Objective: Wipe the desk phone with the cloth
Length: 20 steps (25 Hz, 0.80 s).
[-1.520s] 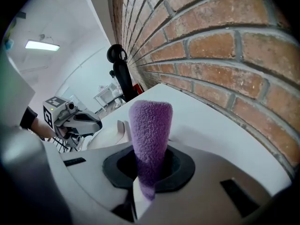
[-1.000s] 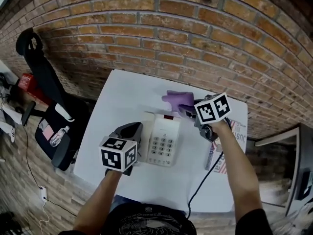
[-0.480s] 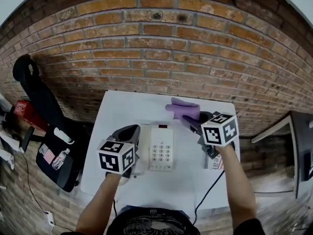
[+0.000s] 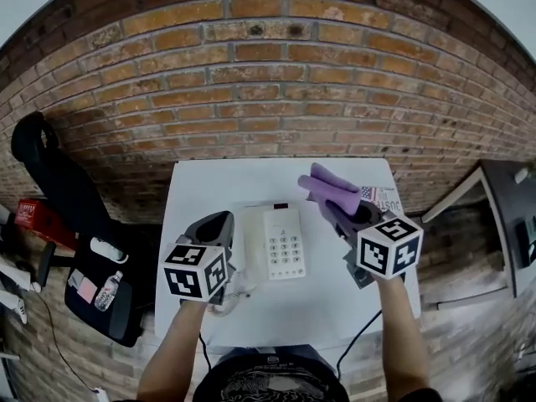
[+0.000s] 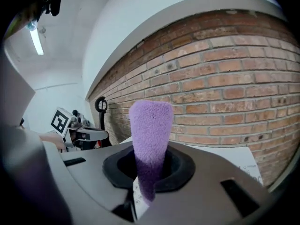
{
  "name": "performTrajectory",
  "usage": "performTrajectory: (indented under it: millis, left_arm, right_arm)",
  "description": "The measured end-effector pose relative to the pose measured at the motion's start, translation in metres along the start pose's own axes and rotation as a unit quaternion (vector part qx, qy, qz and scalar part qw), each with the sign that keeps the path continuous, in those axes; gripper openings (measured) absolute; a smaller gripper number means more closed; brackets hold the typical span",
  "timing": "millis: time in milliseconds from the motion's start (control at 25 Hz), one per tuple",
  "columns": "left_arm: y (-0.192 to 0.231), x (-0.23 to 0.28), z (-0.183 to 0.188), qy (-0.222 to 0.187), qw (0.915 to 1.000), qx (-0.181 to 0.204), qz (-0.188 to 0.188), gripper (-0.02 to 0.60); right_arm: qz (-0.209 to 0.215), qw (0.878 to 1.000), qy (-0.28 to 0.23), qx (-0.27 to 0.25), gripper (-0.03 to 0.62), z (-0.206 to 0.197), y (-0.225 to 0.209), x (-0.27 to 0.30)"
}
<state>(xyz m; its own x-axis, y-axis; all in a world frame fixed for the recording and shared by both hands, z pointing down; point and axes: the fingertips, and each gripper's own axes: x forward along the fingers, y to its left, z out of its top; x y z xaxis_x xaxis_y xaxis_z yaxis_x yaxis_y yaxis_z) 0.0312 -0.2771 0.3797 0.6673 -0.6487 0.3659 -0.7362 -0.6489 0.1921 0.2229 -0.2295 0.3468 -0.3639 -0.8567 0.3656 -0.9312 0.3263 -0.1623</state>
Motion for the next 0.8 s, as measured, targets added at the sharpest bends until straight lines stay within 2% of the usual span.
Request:
performTrajectory:
  millis: [240,480,800]
  left_arm:
    - [0.005,-0.026,-0.002,-0.011,0.9997,0.019,-0.013,0.005]
    - [0.002,-0.042,-0.012,-0.014,0.9988,0.034,-0.033,0.005]
    - [0.003,-0.049,-0.017,-0.016,0.9982,0.037,-0.045,0.005]
  right_arm:
    - [-0.062,0.997,-0.052,0.022,0.044,-0.004,0.029,-0.022]
    - [-0.105,0.992,-0.075,0.014,0.044,-0.015,0.057,-0.027]
    - [-0.12,0.989,-0.078,0.021,0.044,-0.026,0.074,-0.028]
